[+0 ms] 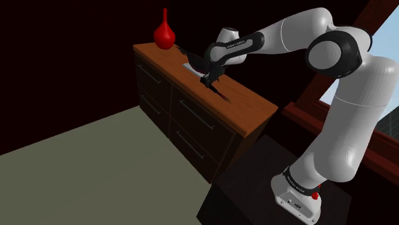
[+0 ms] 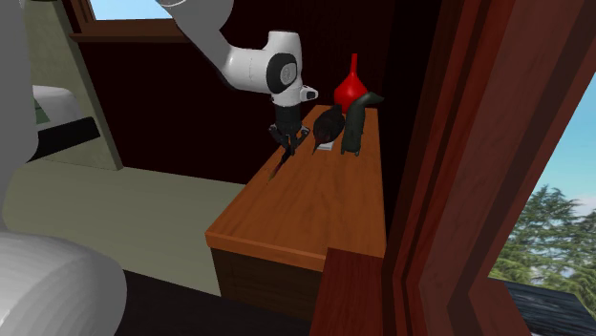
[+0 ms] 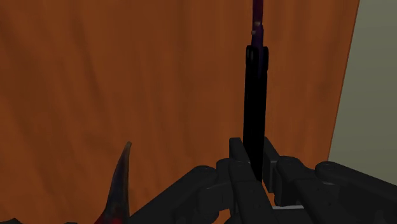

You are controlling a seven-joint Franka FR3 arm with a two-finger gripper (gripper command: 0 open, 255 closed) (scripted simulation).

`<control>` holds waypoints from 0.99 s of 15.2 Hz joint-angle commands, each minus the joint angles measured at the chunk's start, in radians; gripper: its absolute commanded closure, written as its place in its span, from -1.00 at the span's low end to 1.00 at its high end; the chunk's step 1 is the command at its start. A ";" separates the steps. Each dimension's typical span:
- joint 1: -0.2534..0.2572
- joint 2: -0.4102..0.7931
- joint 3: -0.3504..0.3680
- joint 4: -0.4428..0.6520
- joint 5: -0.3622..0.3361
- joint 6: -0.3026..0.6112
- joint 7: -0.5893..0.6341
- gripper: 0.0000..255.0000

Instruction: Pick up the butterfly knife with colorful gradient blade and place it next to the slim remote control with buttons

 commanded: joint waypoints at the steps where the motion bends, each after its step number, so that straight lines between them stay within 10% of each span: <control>1: 0.000 0.007 0.002 -0.008 0.003 0.016 -0.001 1.00; 8: 0.000 0.007 0.002 -0.008 0.003 0.016 -0.001 1.00; 9: 0.000 0.007 0.002 -0.008 0.003 0.016 -0.001 -1.00; 15: 0.003 -0.015 -0.002 -0.005 -0.005 -0.009 0.004 -1.00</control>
